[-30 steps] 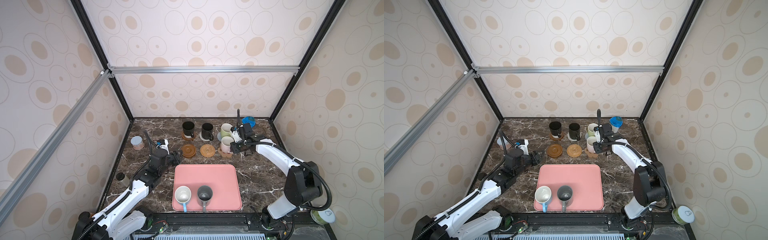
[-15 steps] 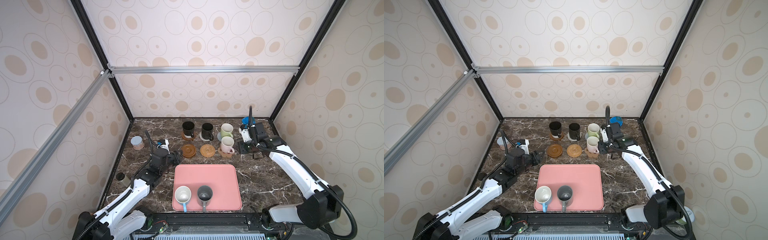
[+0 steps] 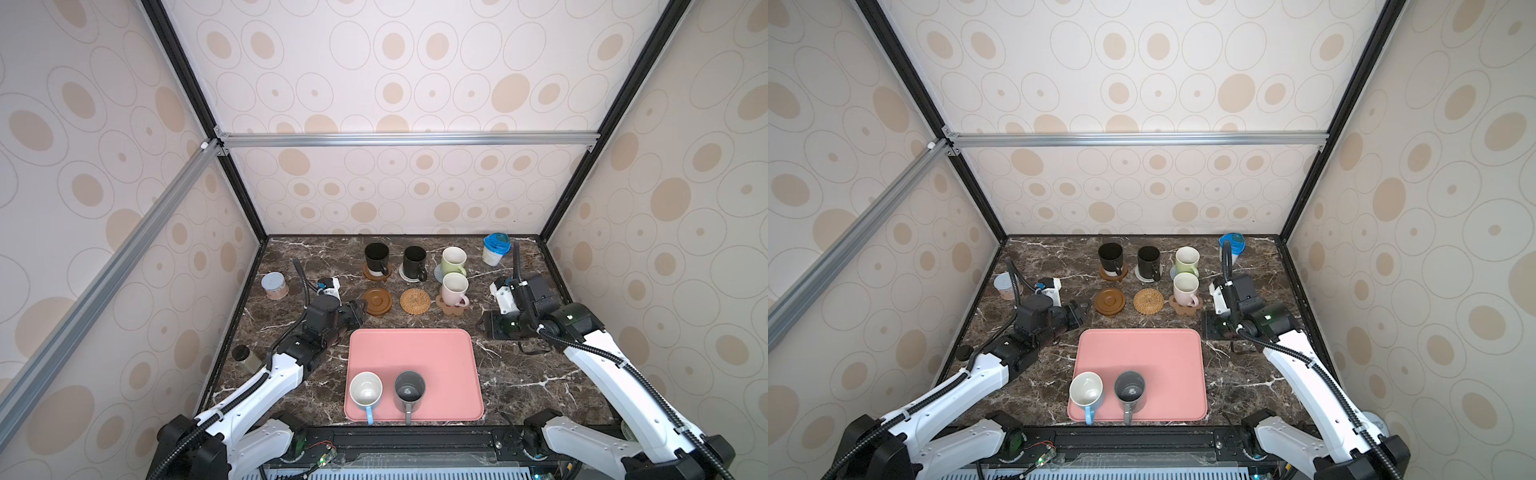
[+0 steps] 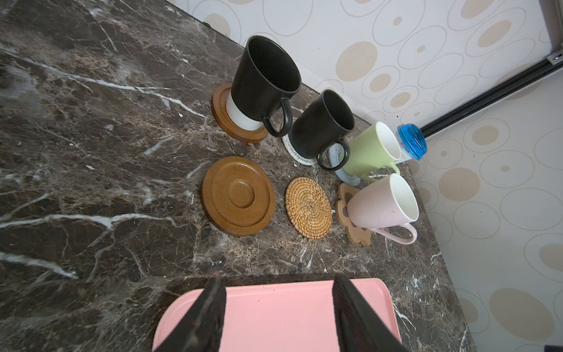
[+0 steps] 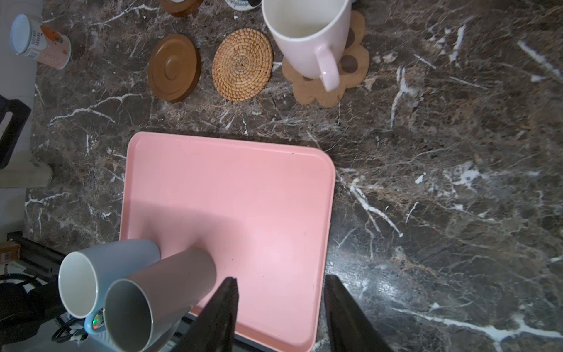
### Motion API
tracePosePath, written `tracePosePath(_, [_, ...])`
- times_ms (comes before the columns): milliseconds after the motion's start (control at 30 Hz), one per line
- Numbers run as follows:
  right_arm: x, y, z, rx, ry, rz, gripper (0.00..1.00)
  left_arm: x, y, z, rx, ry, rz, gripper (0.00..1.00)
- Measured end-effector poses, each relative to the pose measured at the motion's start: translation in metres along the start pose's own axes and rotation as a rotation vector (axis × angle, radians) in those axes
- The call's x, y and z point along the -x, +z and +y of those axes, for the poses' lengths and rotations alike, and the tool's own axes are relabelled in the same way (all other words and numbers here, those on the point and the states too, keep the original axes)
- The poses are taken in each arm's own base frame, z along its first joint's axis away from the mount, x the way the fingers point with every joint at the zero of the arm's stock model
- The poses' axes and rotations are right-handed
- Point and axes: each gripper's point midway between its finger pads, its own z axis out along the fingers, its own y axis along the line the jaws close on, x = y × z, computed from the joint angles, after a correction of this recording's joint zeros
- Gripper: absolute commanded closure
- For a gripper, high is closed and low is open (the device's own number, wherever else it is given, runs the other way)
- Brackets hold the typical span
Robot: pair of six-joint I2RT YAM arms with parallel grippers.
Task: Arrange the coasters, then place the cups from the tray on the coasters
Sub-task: 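Draw the right gripper back and move it over the grey mug on the tray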
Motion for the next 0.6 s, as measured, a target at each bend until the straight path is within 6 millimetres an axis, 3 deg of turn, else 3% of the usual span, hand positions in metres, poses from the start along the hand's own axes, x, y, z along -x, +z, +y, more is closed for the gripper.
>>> tracePosePath(400, [-0.052, 0.007, 0.037, -0.015, -0.041, 0.148, 0.48, 0.001, 0.01, -0.007, -0.015, 0.013, 0.016, 0.43])
tracePosePath(600, [-0.06, -0.001, 0.052, -0.009, -0.049, 0.156, 0.47, 0.001, 0.01, -0.006, -0.014, 0.013, 0.017, 0.43])
